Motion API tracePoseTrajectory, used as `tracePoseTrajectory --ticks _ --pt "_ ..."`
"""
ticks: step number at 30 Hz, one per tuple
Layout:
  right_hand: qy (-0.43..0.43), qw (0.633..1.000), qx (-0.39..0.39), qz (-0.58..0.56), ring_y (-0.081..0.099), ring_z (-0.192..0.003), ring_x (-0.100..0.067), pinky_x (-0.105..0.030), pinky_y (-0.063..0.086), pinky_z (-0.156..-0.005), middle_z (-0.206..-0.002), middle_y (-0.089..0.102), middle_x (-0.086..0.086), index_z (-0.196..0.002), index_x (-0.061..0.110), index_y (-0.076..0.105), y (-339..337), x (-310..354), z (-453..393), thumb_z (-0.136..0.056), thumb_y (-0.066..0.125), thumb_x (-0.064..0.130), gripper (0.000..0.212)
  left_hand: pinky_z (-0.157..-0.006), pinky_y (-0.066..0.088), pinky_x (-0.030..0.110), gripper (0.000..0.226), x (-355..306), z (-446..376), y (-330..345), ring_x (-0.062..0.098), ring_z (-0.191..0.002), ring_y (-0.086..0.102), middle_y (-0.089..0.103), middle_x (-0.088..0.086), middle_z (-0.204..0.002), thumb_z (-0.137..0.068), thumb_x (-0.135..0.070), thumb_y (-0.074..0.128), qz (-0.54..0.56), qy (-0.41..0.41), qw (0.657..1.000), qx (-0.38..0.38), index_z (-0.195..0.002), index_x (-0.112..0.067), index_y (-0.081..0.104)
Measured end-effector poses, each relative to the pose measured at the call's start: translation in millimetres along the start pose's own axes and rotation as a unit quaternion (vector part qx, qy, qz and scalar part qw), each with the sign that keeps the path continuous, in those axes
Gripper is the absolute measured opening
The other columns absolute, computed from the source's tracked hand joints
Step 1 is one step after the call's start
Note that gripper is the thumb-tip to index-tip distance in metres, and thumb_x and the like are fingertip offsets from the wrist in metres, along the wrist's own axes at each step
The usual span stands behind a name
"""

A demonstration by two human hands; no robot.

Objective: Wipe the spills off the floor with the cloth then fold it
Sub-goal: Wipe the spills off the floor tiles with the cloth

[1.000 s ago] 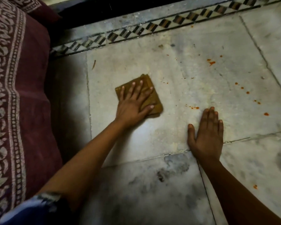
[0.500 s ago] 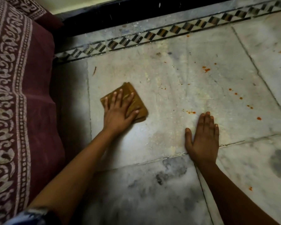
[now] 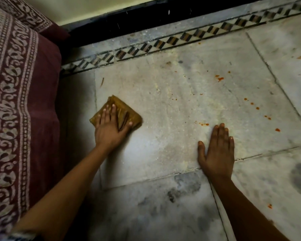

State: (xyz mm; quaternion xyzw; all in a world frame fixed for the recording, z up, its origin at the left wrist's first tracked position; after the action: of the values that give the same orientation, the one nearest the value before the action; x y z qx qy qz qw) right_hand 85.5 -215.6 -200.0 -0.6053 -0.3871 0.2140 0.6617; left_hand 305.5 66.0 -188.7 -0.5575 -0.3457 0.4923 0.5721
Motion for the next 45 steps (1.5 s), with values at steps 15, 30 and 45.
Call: tracePoseTrajectory --ticks 15,30,45 --pt "0.000 1.000 0.014 -0.002 0.027 -0.139 -0.033 -0.039 0.012 -0.114 -0.151 0.027 -0.021 -0.145 -0.001 0.023 1.6 0.6 0.1 -0.089 0.026 0.045 0.072 -0.115 -0.013 0.038 0.098 -24.9 6.3 13.2 0.025 -0.145 -0.010 -0.010 0.009 -0.158 -0.072 -0.083 0.019 0.010 0.039 0.998 0.048 -0.149 -0.027 -0.003" --pt "-0.015 1.000 0.006 -0.002 0.017 -0.143 -0.027 -0.036 0.007 -0.115 -0.155 0.019 -0.016 -0.148 0.004 0.019 -11.9 -34.3 -22.0 -0.092 0.026 0.046 0.070 -0.115 -0.005 0.040 0.070 -150.3 16.6 31.4 0.031 -0.145 0.001 0.006 0.006 -0.158 -0.079 -0.071 0.021 -0.016 0.270 0.961 0.058 -0.143 -0.043 0.017" --pt "0.017 1.000 0.025 -0.003 0.017 -0.144 -0.025 -0.042 0.012 -0.116 -0.155 0.020 -0.015 -0.148 0.004 0.021 -10.9 -43.8 -24.9 -0.092 0.029 0.044 0.069 -0.114 -0.004 0.040 0.071 -164.9 -13.8 31.6 0.027 -0.146 0.005 0.012 0.005 -0.158 -0.083 -0.068 0.018 -0.041 0.256 0.964 0.060 -0.147 -0.036 0.014"
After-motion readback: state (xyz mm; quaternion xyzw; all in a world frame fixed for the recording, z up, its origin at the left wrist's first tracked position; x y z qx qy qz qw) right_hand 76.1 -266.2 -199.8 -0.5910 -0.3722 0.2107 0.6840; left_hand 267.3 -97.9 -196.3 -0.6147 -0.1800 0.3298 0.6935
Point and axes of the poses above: each hand's wrist, its own z-axis away from the middle knuckle, its own y-axis out of the palm, x = y × z, the point moved 10 cm from there along -z, towards the middle knuckle
